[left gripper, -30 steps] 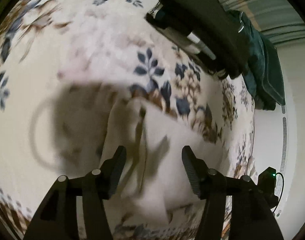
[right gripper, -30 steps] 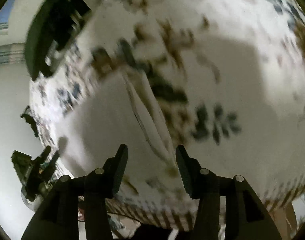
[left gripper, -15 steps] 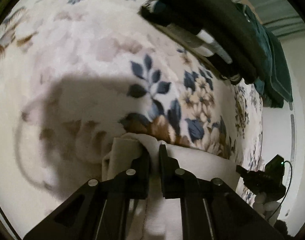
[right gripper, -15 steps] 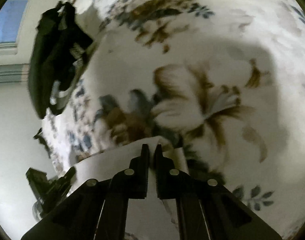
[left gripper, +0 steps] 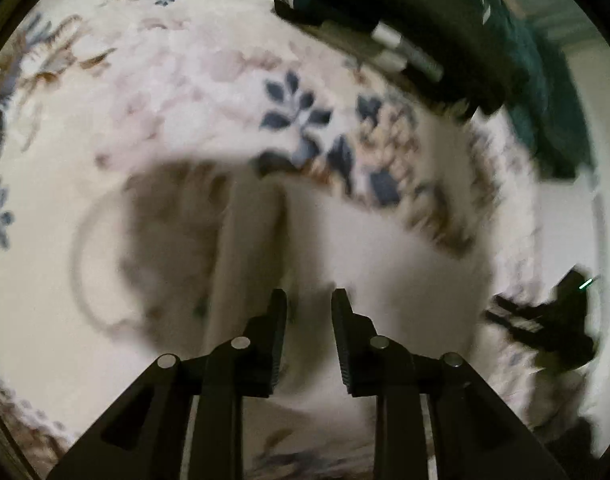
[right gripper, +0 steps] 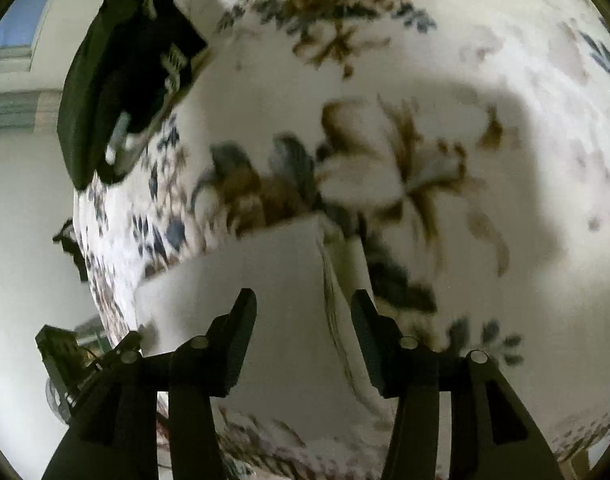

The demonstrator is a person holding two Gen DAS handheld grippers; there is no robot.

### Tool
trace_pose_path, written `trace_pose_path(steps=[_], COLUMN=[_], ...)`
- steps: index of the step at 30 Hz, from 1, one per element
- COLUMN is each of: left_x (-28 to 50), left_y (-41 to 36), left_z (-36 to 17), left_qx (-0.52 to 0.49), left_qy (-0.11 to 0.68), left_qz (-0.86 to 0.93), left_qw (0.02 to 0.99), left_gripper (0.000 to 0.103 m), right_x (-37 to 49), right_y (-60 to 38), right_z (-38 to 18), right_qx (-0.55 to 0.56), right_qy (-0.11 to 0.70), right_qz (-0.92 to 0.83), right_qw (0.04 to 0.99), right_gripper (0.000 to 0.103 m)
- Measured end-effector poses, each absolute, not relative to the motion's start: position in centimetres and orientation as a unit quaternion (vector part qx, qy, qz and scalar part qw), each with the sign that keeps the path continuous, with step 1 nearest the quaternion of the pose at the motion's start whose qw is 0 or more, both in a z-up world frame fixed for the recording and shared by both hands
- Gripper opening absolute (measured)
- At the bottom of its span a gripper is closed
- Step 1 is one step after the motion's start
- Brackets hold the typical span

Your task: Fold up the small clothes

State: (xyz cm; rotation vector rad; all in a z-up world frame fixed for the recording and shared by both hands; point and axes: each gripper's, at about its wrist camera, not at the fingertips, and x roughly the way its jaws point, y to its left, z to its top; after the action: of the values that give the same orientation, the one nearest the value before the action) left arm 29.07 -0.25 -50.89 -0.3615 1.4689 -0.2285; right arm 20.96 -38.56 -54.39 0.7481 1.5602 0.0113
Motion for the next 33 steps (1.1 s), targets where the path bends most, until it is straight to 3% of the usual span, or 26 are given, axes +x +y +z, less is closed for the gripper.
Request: trace_pose_path(steps=[3, 9, 10, 11, 13, 18, 27, 28, 30, 31, 32, 33], left_x=[27.2, 27.1, 27.4, 27.6, 28.1, 29.2, 30.5, 30.5, 30.8, 30.8, 30.8, 30.9], left_y=[-0.5, 2.0, 2.8, 3.3, 4.5, 5.3, 2.5, 2.0, 0.9, 0.3, 0.0, -0.2], left_z=[-53.4, -51.9, -51.2, -51.1, -51.8, -57.6, -57.7, -57.4, -57.1, -56.5, -56.3, -56.1], left_qx=[-0.098, -0.197, -0.224, -0.242, -0.262, -0.355, -0.393, -0.393, -0.380, -0.360, -0.347, -0.341], left_qy=[0.693, 0.681, 0.665, 0.654, 0.643, 0.655, 0.619, 0.615, 0.615, 0.614, 0.616, 0.618], left_qz=[-0.071, -0.084, -0.093, -0.103, -0.107, -0.151, -0.222, -0.225, -0.228, -0.224, -0.220, -0.221], left_qw=[0.711, 0.700, 0.706, 0.709, 0.712, 0.650, 0.644, 0.646, 0.652, 0.666, 0.672, 0.673], left_gripper=[0.024, 0.023, 0.030, 0.051, 0.077, 0.077, 0.077, 0.077, 0.075, 0.055, 0.034, 0.019], right_x=[19.5, 18.3, 18.4, 18.4, 18.5, 18.9, 20.5, 20.6, 20.5, 20.5, 20.4, 20.5], right_y=[-38.3, -39.5, -39.7, -40.1, -40.7, -41.1, -37.8, -37.5, -37.1, -37.1, -37.1, -37.1], right_z=[-55.8, -55.9, -55.7, -55.7, -56.5, -59.3, -62.7, -62.8, -62.7, -62.6, -62.4, -62.0], right_qx=[0.305, 0.354, 0.358, 0.369, 0.393, 0.429, 0.460, 0.462, 0.461, 0.457, 0.456, 0.457], right_qy=[0.709, 0.698, 0.695, 0.690, 0.690, 0.692, 0.681, 0.679, 0.678, 0.679, 0.678, 0.675], right_qz=[-0.012, -0.003, -0.001, 0.005, 0.025, 0.078, 0.177, 0.180, 0.177, 0.174, 0.168, 0.164], right_qw=[0.636, 0.623, 0.624, 0.623, 0.607, 0.575, 0.542, 0.542, 0.545, 0.547, 0.551, 0.556], right_gripper=[0.052, 0.054, 0.064, 0.073, 0.079, 0.080, 0.081, 0.079, 0.065, 0.040, 0.029, 0.028])
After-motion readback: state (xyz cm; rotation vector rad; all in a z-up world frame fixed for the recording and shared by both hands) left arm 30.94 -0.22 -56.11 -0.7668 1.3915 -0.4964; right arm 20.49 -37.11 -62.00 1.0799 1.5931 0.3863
